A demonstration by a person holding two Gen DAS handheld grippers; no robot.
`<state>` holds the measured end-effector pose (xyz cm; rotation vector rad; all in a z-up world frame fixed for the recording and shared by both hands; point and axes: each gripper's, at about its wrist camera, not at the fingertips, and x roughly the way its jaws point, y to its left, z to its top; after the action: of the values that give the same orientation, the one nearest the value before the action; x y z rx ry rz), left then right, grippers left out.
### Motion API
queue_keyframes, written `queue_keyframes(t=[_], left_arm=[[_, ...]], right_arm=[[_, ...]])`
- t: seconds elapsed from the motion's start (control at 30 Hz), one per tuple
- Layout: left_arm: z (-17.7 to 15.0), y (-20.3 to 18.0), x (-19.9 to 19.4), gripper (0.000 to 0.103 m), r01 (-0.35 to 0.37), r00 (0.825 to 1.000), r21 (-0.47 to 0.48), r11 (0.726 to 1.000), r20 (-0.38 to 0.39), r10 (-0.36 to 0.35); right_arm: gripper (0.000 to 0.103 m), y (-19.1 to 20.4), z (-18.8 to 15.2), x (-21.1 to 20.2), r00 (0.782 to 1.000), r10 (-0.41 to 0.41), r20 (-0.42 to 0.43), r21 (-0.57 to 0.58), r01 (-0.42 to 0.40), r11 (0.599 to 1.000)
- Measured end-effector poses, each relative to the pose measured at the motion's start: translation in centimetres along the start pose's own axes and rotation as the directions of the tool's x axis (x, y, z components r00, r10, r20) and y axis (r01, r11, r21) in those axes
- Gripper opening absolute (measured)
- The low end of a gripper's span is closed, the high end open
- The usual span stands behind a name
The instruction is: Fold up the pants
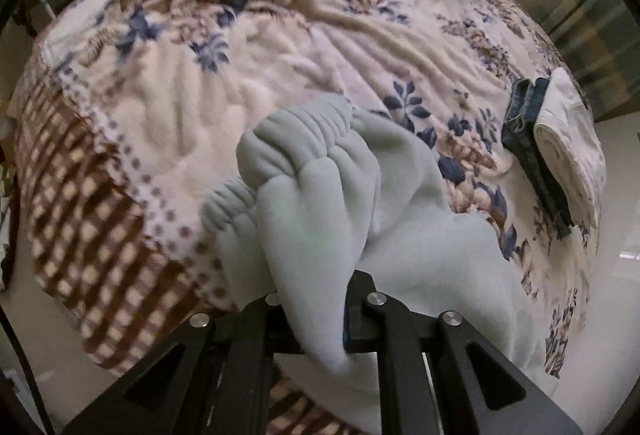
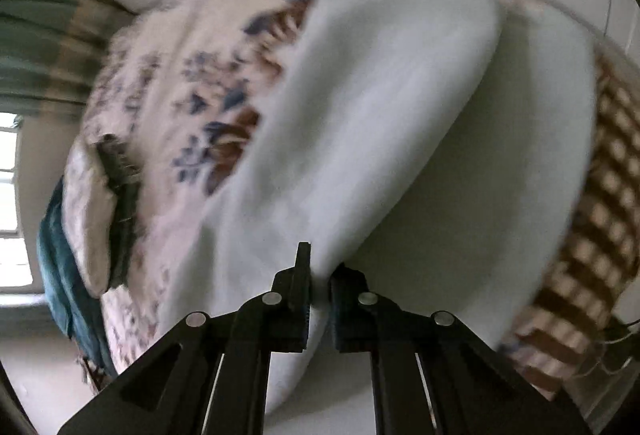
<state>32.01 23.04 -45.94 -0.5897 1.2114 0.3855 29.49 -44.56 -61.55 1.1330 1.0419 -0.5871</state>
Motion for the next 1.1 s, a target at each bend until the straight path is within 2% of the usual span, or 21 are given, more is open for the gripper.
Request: queue_keyframes(t=[0.1, 0.2, 0.37, 0.43, 0.5, 0.53, 0.57, 0.63, 0.7, 0.77, 0.9, 0.97, 1.0, 1.03, 1.07, 1.1], left_arm=[[-0.3, 0.8, -1.4, 0.007, 0.014, 1.0, -0.003, 1.0, -0.009, -0.014], [-0.7, 2.0, -1.7, 0.007, 0.011, 1.0, 0.006, 1.0, -0.025, -0.011], [-1.2, 4.3, 1.5, 0.009, -0.012, 0.995, -0.004, 1.0, -0.096, 0.012], [-1.7, 4.5, 3.6, 0.016, -0.025, 0.99, 0.011, 1.0, -0.14, 0.026], [-2.5, 4.8, 4.9, 0.024, -0.024, 0.981, -0.009, 1.0, -0.191, 0.022], [-3.0, 5.2, 5.1, 0.025, 0.005, 0.977, -0.048, 0.999, -0.213, -0.015], [-3.7, 5.6, 4.9, 0.027, 0.045, 0.971, -0.097, 0.994, -0.228, -0.066], [-5.2, 6.3, 4.3, 0.043, 0.091, 0.962, -0.181, 0.979, -0.237, -0.133], [-6.3, 6.5, 4.2, 0.049, 0.13, 0.952, -0.238, 0.962, -0.241, -0.188], [-6.7, 6.1, 5.1, 0.049, 0.15, 0.942, -0.253, 0.956, -0.258, -0.216], [-4.7, 6.3, 7.2, 0.049, 0.152, 0.948, -0.297, 0.943, -0.227, -0.224], [-3.3, 6.4, 7.8, 0.049, 0.133, 0.961, -0.307, 0.942, -0.193, -0.198], [-2.8, 6.5, 7.6, 0.038, 0.123, 0.969, -0.298, 0.947, -0.169, -0.18], [-2.2, 6.1, 7.2, 0.023, 0.108, 0.978, -0.261, 0.959, -0.145, -0.149], [-1.8, 5.7, 6.9, 0.02, 0.094, 0.982, -0.224, 0.97, -0.138, -0.127], [-1.6, 5.4, 6.4, 0.016, 0.084, 0.986, -0.19, 0.978, -0.128, -0.109]], right_arm=[[0.008, 0.0, -1.0, -4.2, 0.999, -0.012, 0.038, -0.026, 0.013, 1.0], [0.008, -1.2, -2.5, -6.4, 0.998, -0.051, 0.041, -0.007, 0.051, 0.999], [0.009, -5.7, -4.4, -7.6, 0.989, -0.133, 0.061, 0.076, 0.129, 0.989], [0.011, -7.4, -4.7, -5.4, 0.988, -0.156, 0.008, 0.101, 0.155, 0.983], [0.021, -8.2, -5.2, -2.3, 0.983, -0.155, -0.098, 0.132, 0.168, 0.977], [0.027, -8.3, -5.8, -1.0, 0.977, -0.144, -0.159, 0.142, 0.167, 0.976], [0.03, -8.2, -6.8, -0.3, 0.976, -0.097, -0.197, 0.166, 0.131, 0.977], [0.039, -7.4, -9.0, -0.1, 0.976, -0.04, -0.216, 0.167, 0.078, 0.983], [0.042, -6.0, -11.1, 0.7, 0.966, 0.004, -0.258, 0.143, 0.034, 0.989], [0.042, -4.3, -13.7, 2.6, 0.939, 0.025, -0.342, 0.106, 0.012, 0.994], [0.042, -1.9, -17.4, 6.4, 0.904, 0.083, -0.419, 0.13, -0.031, 0.991], [0.043, -1.5, -18.3, 7.9, 0.907, 0.094, -0.409, 0.159, -0.031, 0.987], [0.042, -1.6, -18.5, 8.2, 0.915, 0.102, -0.391, 0.179, -0.033, 0.983], [0.018, -1.8, -18.6, 8.2, 0.926, 0.113, -0.36, 0.203, -0.04, 0.978], [0.008, -1.7, -18.7, 7.6, 0.942, 0.1, -0.322, 0.197, -0.036, 0.98], [0.008, -1.5, -18.6, 7.1, 0.949, 0.08, -0.304, 0.172, -0.028, 0.985]])
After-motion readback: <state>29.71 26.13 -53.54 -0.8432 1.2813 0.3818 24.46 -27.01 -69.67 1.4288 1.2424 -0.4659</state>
